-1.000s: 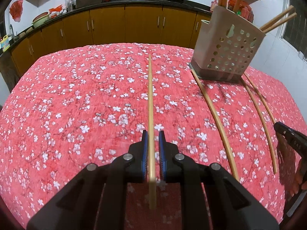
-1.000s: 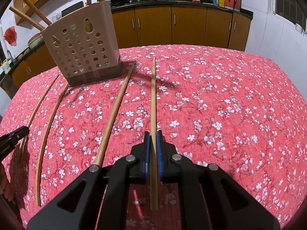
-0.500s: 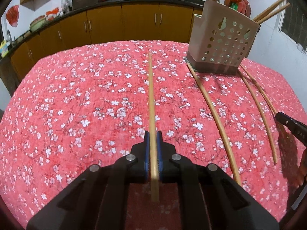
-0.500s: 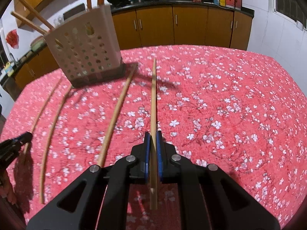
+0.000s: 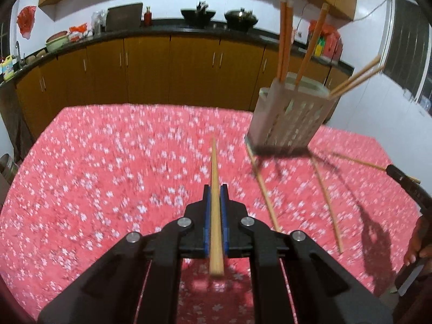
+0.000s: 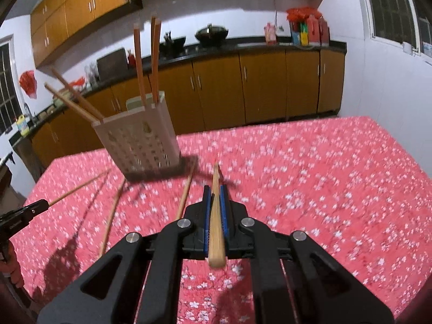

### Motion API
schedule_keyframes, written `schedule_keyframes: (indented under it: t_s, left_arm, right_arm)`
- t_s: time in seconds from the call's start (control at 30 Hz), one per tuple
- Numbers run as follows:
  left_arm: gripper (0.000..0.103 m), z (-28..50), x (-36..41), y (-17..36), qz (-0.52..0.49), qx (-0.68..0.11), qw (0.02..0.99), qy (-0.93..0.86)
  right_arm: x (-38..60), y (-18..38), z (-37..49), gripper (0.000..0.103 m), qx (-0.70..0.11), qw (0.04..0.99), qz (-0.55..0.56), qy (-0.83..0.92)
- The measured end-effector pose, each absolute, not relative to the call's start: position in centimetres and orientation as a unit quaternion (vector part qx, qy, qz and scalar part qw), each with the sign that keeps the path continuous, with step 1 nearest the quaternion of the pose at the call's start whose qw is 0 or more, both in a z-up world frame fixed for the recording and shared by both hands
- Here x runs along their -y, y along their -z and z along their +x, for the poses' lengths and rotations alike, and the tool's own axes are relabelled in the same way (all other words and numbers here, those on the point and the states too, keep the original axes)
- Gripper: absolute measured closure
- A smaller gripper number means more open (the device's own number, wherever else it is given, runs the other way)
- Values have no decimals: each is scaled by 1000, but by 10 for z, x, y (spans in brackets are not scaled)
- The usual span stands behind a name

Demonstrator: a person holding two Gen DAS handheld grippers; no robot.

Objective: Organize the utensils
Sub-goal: 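Lift the left tool's chopstick upright over the holder while the right tool does likewise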

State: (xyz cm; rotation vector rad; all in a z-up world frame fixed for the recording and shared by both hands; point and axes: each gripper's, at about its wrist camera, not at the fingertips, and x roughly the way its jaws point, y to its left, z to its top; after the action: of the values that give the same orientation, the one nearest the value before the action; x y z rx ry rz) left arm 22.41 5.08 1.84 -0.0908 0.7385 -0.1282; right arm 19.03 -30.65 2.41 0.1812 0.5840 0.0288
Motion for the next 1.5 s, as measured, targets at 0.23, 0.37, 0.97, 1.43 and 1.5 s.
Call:
schedule_keyframes:
  t_s: [0.23,0.37,0.97,1.43,1.5]
  left_arm:
    - [95,215,-54,-56,-69,-307,946,71]
    - [95,212,-57,-73,-77,-282,954,70]
    - [95,208,-39,-147,-68,-220,964,137]
    - [95,233,12,-213,-65,-125,978,156]
    - [95,241,13,-215,-79,-114,979,146]
  right_arm:
    - [313,-48,182,95,-245,965,94,-10]
    - [315,-54,179,95,-232,968,94,-9]
    - [310,-136,168,96,-147,980,117,-72]
    - [276,-184,199,96,-50,987,115,-98]
    - [272,-182,205,96,-49,988,111,-95]
